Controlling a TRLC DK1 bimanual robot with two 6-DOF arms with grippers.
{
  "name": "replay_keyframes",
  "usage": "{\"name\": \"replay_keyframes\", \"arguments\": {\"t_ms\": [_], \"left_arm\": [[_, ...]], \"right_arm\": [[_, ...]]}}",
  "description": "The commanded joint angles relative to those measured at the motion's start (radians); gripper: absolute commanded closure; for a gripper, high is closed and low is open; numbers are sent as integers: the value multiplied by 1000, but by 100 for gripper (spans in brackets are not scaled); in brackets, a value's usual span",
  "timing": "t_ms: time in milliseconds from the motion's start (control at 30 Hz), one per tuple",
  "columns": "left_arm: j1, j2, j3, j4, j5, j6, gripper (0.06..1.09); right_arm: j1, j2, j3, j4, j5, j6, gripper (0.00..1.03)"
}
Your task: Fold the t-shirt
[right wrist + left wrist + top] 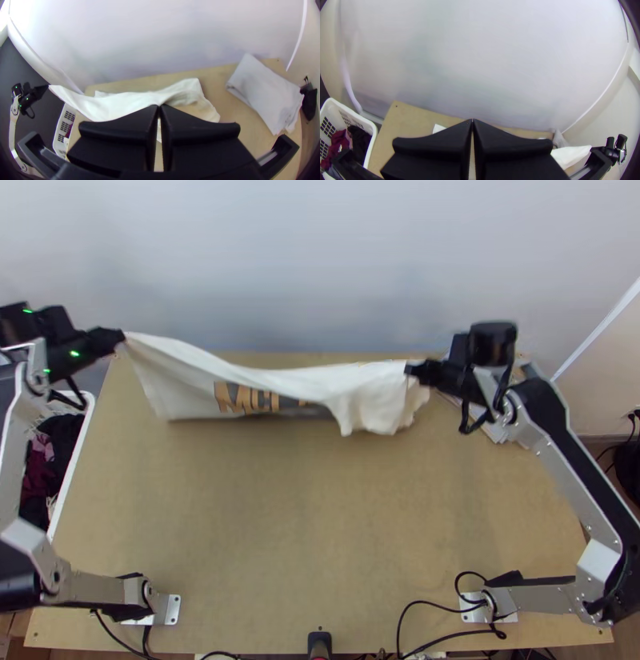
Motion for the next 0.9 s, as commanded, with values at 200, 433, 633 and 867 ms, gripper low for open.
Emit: {"name": "replay_keyframes", "arguments": {"t_ms": [200,433,633,867], "left_arm": [[5,-171,105,27,-100,-48,105],[-17,-200,218,91,-140,-107,105],[-74,-235,310,165,-221,-121,105],[-89,-327,310,260,-266,-124,105]], "right_arm": [[-59,171,465,-76,40,-44,100],[-36,224,780,-69,95,-47,100],[23,115,788,99,168,-159,100],[25,-60,766,135,189,-170,100]]}}
